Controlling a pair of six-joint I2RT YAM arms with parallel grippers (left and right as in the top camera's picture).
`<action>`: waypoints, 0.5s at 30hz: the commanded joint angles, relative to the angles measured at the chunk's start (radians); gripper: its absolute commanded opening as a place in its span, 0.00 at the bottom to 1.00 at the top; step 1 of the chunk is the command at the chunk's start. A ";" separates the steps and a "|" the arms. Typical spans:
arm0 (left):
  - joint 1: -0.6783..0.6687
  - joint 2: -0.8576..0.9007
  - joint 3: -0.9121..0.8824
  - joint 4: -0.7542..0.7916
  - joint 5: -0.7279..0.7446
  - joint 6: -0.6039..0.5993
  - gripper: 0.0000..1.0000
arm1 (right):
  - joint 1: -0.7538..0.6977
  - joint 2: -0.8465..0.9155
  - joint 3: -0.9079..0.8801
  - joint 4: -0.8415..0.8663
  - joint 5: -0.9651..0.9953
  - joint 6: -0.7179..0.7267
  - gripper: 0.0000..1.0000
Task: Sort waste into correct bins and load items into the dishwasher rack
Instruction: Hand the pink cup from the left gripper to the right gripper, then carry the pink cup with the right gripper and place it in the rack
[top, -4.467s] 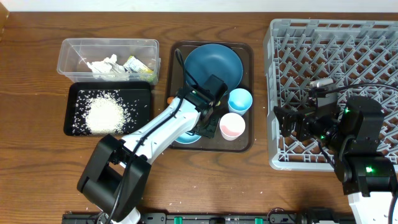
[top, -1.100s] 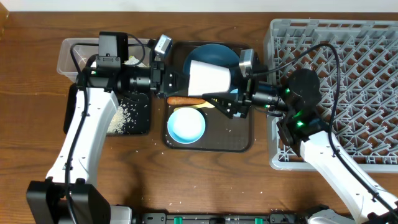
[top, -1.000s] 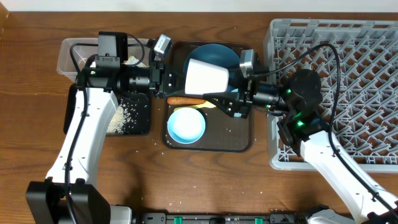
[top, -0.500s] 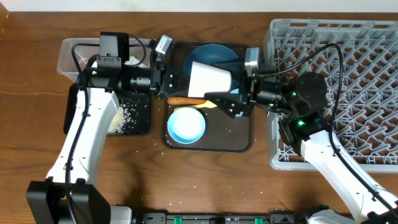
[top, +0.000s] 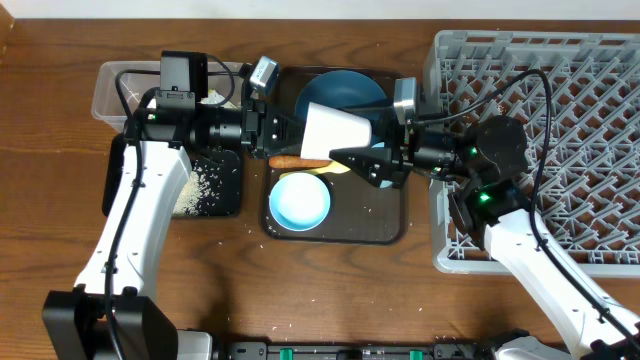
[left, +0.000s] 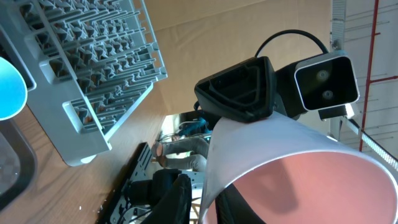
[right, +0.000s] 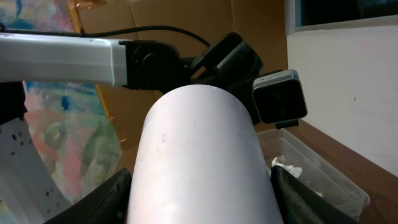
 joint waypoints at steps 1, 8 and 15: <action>-0.003 -0.002 0.015 -0.001 0.008 0.006 0.17 | -0.042 0.001 0.012 0.004 -0.050 -0.002 0.49; -0.003 -0.002 0.015 0.000 -0.020 0.006 0.21 | -0.154 0.001 0.012 0.003 -0.153 0.059 0.48; -0.003 -0.002 0.015 -0.001 -0.280 0.006 0.21 | -0.287 0.000 0.012 -0.057 -0.185 0.106 0.47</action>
